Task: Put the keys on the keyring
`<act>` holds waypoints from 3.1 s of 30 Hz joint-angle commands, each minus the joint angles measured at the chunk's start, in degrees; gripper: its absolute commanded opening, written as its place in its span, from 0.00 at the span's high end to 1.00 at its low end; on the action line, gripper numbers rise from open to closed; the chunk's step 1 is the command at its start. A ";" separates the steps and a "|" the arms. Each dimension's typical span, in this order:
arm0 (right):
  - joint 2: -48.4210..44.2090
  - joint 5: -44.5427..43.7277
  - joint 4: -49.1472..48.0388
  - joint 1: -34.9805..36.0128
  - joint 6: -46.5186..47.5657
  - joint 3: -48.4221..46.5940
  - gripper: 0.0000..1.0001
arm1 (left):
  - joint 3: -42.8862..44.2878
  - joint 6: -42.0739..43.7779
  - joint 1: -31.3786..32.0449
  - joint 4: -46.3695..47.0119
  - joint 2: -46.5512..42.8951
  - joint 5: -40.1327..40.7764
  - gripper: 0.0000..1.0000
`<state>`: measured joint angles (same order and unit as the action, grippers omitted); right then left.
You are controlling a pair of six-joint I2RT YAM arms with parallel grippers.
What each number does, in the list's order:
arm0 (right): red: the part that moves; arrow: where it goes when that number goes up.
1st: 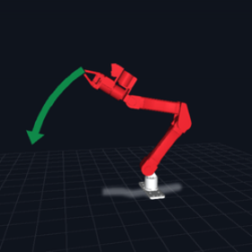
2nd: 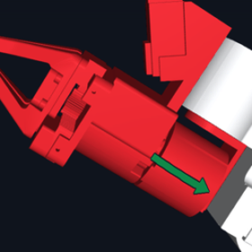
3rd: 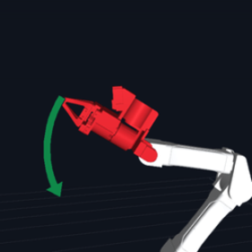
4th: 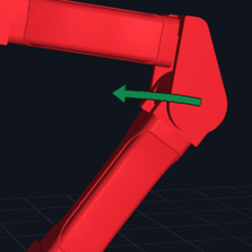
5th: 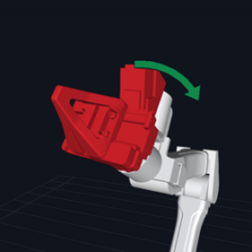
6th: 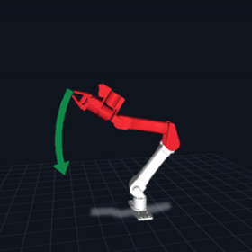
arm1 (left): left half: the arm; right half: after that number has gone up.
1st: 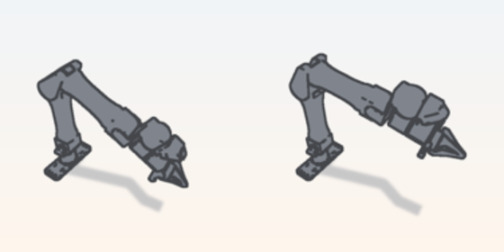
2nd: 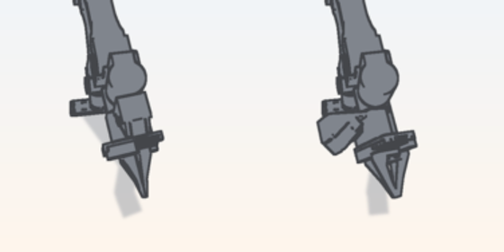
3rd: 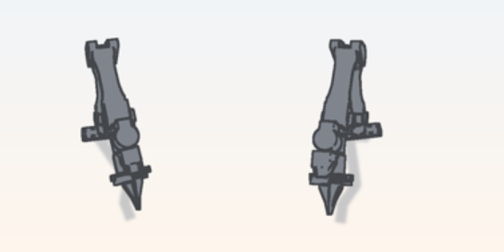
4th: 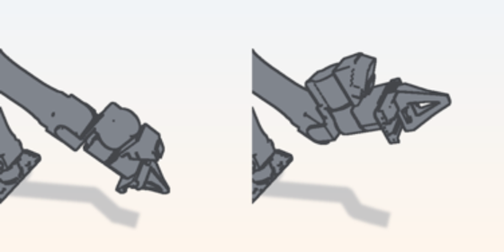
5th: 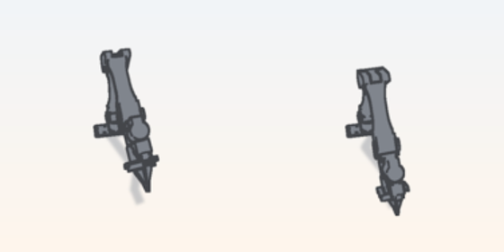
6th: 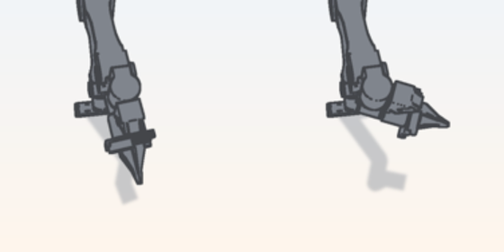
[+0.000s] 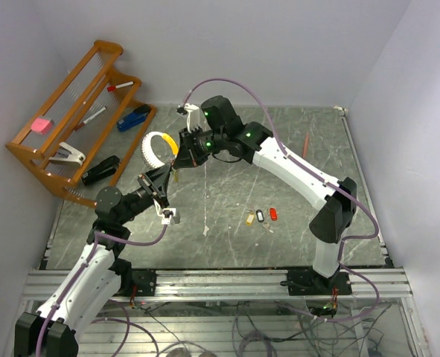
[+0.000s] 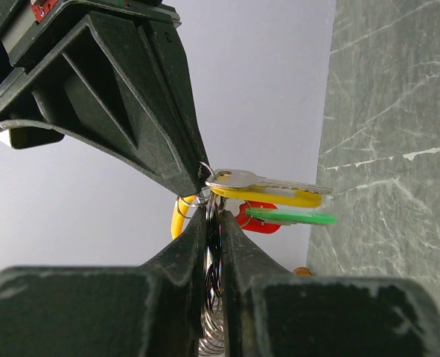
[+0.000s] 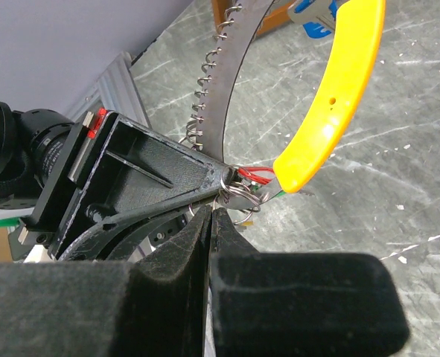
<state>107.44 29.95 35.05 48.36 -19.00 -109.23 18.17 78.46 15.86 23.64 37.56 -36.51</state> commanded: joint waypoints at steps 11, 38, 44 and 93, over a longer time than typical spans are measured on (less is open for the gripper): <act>-0.34 -1.27 1.24 0.43 0.81 0.20 1.00 | 2.57 1.04 0.46 3.01 0.25 -0.40 0.93; 0.93 -6.02 2.65 0.95 -0.42 -2.56 1.00 | 1.56 4.25 0.75 3.34 -0.36 2.83 0.93; 1.24 -6.05 2.83 0.97 -0.53 -4.50 1.00 | 1.70 5.61 0.75 1.98 -0.42 2.39 0.93; 0.97 -7.02 2.39 1.56 0.27 -1.57 1.00 | 2.28 4.94 0.70 1.79 -0.49 1.66 0.93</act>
<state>108.40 24.40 37.23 49.58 -19.49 -111.42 18.20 83.11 16.23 23.18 38.11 -33.43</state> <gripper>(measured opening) 0.006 0.154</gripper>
